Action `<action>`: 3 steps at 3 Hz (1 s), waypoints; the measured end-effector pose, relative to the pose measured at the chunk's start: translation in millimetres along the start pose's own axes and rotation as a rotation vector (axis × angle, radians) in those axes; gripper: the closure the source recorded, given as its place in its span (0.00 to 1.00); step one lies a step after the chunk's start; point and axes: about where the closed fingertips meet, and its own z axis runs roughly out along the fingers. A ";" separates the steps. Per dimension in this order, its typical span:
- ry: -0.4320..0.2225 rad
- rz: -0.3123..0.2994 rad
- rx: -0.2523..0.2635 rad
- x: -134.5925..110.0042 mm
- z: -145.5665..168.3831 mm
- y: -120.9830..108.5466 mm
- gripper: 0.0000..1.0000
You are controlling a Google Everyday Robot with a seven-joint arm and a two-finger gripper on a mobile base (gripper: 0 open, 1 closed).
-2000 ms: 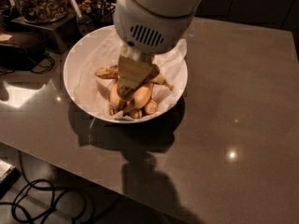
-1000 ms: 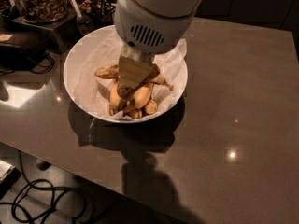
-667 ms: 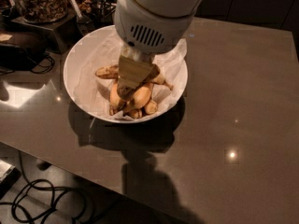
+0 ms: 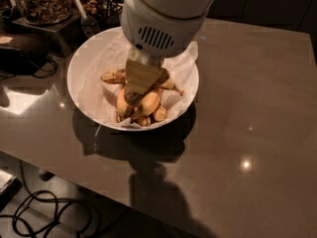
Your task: Pick banana from white bowl
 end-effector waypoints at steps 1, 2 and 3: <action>0.000 0.000 0.000 0.0 0.0 0.0 0.60; 0.000 0.000 0.000 0.0 0.0 0.0 0.47; 0.000 0.000 0.000 0.0 0.0 0.0 0.35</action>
Offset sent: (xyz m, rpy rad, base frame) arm 0.0000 0.0000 0.0000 0.0000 0.0000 0.0000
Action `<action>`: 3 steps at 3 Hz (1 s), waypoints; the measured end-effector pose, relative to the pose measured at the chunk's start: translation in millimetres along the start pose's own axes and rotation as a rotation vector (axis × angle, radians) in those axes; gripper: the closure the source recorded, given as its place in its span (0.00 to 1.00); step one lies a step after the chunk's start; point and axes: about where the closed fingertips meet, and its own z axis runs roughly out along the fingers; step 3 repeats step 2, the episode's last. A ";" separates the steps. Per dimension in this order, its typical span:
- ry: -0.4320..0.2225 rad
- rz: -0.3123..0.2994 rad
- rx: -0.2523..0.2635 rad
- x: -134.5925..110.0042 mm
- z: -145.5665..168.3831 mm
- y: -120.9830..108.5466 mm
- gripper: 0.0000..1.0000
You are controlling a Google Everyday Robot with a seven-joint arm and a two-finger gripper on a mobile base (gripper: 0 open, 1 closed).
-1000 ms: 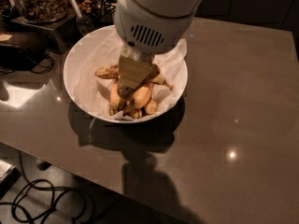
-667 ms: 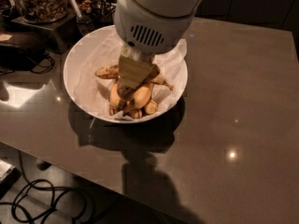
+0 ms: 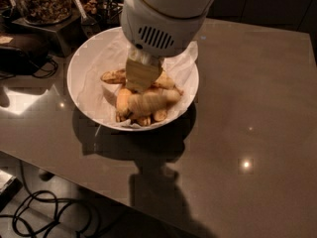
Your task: Pick banana from white bowl
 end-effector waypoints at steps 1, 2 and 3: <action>0.000 0.000 0.000 0.0 0.0 0.0 0.23; 0.000 0.000 0.000 0.0 0.0 0.0 0.10; 0.000 0.000 0.000 0.0 0.0 0.0 0.10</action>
Offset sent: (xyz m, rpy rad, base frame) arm 0.0000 0.0000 0.0000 0.0000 0.0000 0.0000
